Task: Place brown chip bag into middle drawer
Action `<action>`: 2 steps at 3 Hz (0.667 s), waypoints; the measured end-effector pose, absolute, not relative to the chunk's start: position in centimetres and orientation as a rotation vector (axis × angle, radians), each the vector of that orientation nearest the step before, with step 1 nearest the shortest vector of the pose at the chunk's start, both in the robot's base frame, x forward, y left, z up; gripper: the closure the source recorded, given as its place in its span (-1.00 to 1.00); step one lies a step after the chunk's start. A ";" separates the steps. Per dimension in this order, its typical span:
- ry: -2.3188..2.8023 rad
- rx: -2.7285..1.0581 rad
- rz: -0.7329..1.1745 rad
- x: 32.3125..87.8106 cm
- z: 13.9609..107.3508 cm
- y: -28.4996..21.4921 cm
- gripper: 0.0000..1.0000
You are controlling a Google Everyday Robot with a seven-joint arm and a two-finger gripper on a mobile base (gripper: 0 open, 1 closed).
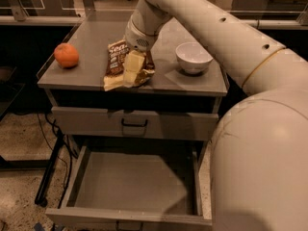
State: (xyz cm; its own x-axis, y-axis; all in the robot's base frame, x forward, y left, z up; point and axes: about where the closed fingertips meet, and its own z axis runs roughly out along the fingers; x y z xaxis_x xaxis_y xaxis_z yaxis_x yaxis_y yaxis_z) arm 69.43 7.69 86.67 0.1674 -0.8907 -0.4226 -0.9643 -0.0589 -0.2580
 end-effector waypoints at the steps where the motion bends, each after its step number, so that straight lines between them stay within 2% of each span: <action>1: 1.760 -1.986 0.229 70.1 84.8 7.5 -1.00; 2: 1.761 -1.987 0.232 70.2 84.7 7.5 -0.64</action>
Offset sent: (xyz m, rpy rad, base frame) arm 0.0067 -0.0022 -0.0180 -0.0009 0.0225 0.0043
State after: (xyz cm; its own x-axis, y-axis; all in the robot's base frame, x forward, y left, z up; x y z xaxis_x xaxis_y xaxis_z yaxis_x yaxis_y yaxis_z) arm 70.16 7.48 84.67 0.1612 -0.8904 -0.4257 -0.9702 -0.0639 -0.2338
